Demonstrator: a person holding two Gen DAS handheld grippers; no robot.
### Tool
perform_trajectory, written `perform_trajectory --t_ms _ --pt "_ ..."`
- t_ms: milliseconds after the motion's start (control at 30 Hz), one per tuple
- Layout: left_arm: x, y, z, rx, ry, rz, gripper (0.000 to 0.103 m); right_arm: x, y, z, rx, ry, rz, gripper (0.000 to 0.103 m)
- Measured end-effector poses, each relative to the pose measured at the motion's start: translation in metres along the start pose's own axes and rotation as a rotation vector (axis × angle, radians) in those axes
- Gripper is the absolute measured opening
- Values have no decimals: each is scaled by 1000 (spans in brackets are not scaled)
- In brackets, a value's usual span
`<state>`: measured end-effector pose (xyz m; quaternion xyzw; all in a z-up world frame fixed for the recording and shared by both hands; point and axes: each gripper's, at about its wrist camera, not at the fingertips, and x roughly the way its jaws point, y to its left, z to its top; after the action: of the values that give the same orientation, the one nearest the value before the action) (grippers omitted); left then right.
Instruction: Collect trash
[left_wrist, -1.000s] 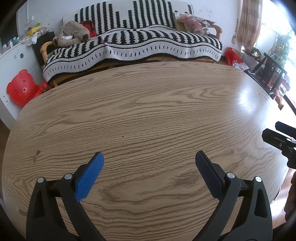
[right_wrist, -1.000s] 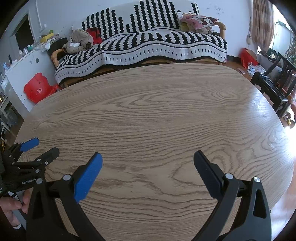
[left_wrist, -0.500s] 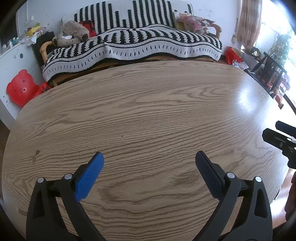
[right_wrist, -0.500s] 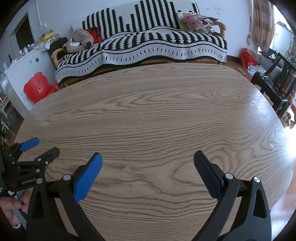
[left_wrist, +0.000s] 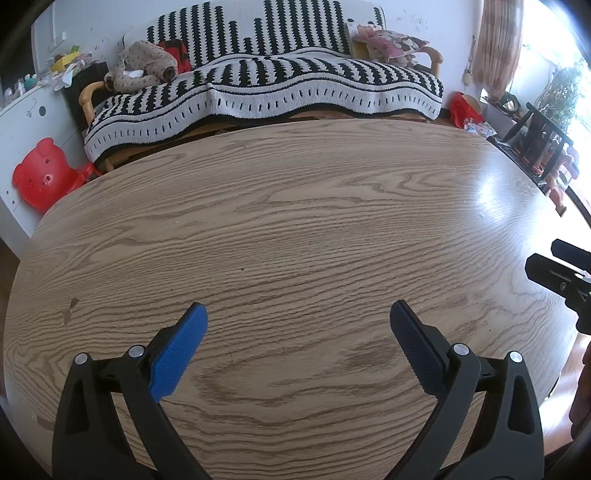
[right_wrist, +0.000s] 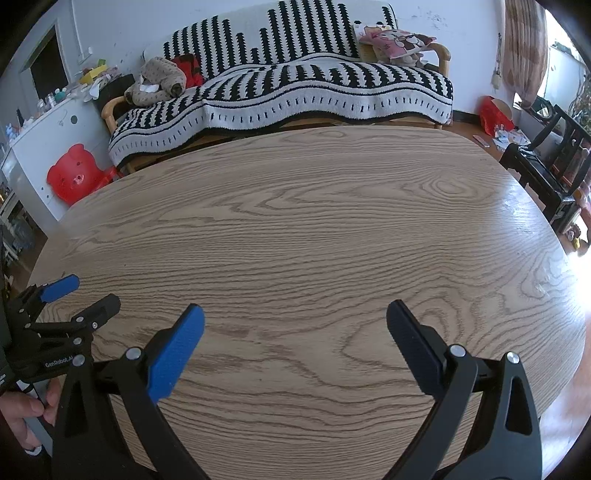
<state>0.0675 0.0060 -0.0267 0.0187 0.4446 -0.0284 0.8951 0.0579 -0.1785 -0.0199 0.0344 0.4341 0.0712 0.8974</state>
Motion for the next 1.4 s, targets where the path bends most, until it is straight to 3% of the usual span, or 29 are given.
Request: perform_trajectory --t_ms 1400 --pt "3 -6 -1 15 7 -23 96 0 0 1 0 2 0 95"
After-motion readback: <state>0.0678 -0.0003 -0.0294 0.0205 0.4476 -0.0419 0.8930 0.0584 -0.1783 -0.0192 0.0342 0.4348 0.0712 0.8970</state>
